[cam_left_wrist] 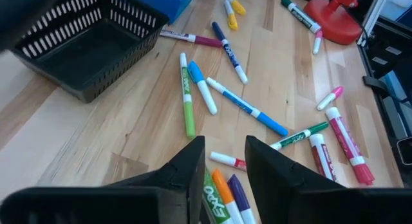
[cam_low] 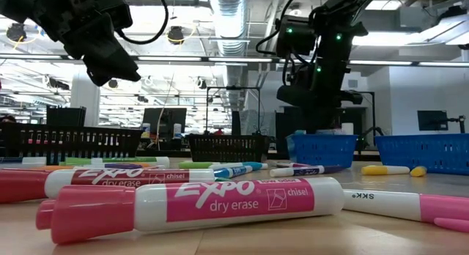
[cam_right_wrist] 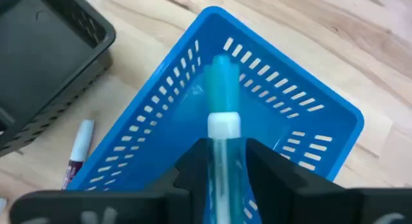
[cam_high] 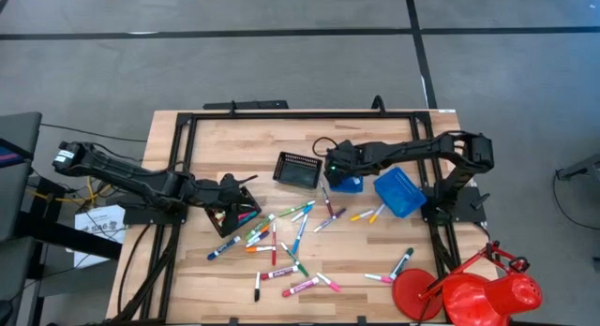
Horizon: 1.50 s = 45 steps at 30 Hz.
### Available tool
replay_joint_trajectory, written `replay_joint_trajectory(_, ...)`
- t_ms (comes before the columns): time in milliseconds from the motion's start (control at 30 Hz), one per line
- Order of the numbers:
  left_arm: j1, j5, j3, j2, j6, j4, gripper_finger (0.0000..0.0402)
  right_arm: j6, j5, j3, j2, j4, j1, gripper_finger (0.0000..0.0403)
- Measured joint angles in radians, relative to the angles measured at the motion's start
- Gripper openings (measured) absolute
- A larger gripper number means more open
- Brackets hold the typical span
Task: Pick & Place Markers
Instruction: Put the large light blue marker into the left blue bin, then put the left yellow highlighter into the right blue bin
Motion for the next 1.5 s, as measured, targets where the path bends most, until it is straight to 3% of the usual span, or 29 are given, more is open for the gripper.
replay_joint_trajectory(300, 0.0, 0.0, -0.021, 0.0, 0.0, 0.02, 0.0106, -0.093, -0.013, 0.015, 0.0, -0.016, 0.048, 0.0152)
replay_joint_trajectory(567, 0.0, 0.0, -0.022, 0.0, 0.009, 0.098, 0.0106, -0.17, -0.075, 0.111, -0.002, -0.117, 0.146, 0.0162)
replay_joint_trajectory(767, 0.0, 0.0, -0.022, 0.0, 0.15, 0.218, 0.0106, -0.225, -0.11, 0.156, -0.003, -0.23, 0.259, 0.0151)
replay_joint_trajectory(933, 0.0, 0.001, -0.022, 0.0, 0.362, 0.311, 0.0106, -0.225, -0.309, 0.154, -0.003, -0.267, 0.354, 0.0141)
replay_joint_trajectory(1000, 0.0, 0.004, -0.022, 0.0, 0.458, 0.334, 0.0106, -0.225, -0.337, 0.154, -0.003, -0.265, 0.391, 0.0137)
replay_joint_trajectory(1200, 0.027, 0.065, -0.022, 0.0, 0.629, 0.355, 0.0106, -0.199, -0.317, 0.151, -0.003, -0.261, 0.458, 0.0132)
replay_joint_trajectory(1300, 0.062, 0.068, -0.022, 0.0, 0.64, 0.36, 0.0106, -0.198, -0.259, 0.118, -0.003, -0.23, 0.467, 0.0134)
replay_joint_trajectory(1500, 0.142, 0.068, -0.022, 0.0, 0.639, 0.367, 0.0106, -0.138, -0.263, 0.001, -0.002, -0.215, 0.436, 0.0134)
